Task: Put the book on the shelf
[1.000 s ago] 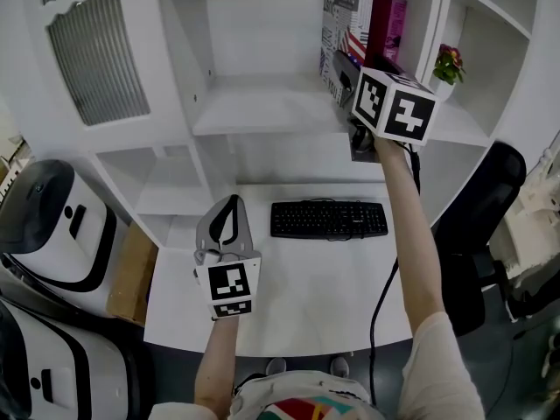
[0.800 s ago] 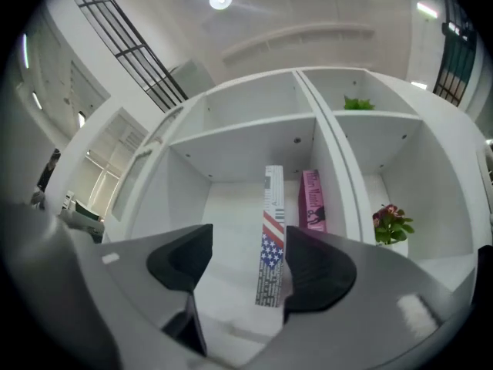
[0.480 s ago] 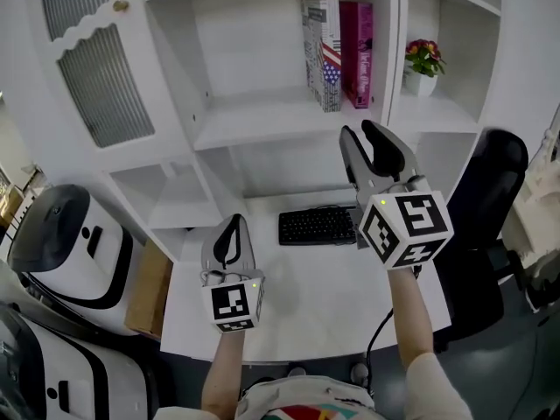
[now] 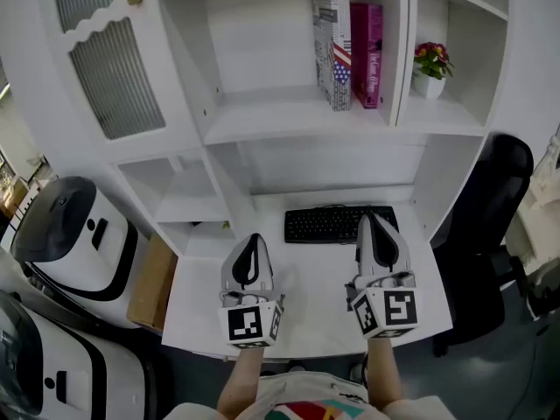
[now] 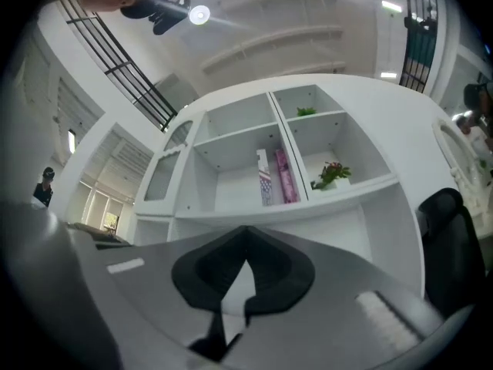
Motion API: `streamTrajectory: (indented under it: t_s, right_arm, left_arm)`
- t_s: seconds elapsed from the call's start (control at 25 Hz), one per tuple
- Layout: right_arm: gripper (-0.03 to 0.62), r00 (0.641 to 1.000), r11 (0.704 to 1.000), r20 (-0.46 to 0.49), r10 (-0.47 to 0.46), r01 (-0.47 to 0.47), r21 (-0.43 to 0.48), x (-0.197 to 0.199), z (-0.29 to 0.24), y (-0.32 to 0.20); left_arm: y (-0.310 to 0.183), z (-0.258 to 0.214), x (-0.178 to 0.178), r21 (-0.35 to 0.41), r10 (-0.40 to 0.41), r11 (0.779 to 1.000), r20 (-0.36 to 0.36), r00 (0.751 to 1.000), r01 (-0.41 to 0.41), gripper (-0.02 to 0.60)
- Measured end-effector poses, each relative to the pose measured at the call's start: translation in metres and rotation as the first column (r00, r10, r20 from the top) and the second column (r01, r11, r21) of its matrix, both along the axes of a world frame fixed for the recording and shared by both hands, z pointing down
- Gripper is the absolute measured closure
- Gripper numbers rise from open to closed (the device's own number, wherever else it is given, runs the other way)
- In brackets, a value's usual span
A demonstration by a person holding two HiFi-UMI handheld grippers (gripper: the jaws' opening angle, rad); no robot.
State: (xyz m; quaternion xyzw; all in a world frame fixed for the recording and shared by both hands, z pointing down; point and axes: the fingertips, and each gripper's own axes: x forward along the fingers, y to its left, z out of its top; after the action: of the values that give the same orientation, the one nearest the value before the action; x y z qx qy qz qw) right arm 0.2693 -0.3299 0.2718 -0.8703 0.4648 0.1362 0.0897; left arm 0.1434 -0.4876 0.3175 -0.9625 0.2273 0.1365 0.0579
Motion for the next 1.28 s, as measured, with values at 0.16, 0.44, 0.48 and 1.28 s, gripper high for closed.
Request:
streamTrajectory:
  t_s: [0.16, 0.44, 0.48, 1.28]
  right_arm:
    - [0.591, 0.99, 0.996, 0.141, 0.003, 0.009, -0.088, -0.003, 0.077, 0.001]
    - [0.591, 0.993, 0.997, 0.116, -0.011, 0.02, -0.075, -0.004, 0.069, -0.003]
    - [0.591, 0.993, 0.996, 0.121, -0.014, 0.024, -0.082, -0.006, 0.073, -0.004]
    - [0.591, 0.991, 0.994, 0.133, -0.003, 0.017, -0.107, 0.004, 0.081, 0.004]
  left_arm:
    - [0.007, 0.027, -0.011, -0.021, 0.006, 1.0, 0.04, 0.999, -0.005, 0.585]
    - [-0.005, 0.031, -0.013, -0.045, -0.021, 0.999, 0.049, 0.999, 0.023, 0.584]
    - [-0.004, 0.031, -0.013, -0.043, -0.019, 0.999, 0.05, 0.999, 0.021, 0.586]
    - [0.005, 0.045, -0.003, -0.065, 0.02, 0.998, 0.082, 0.996, -0.014, 0.585]
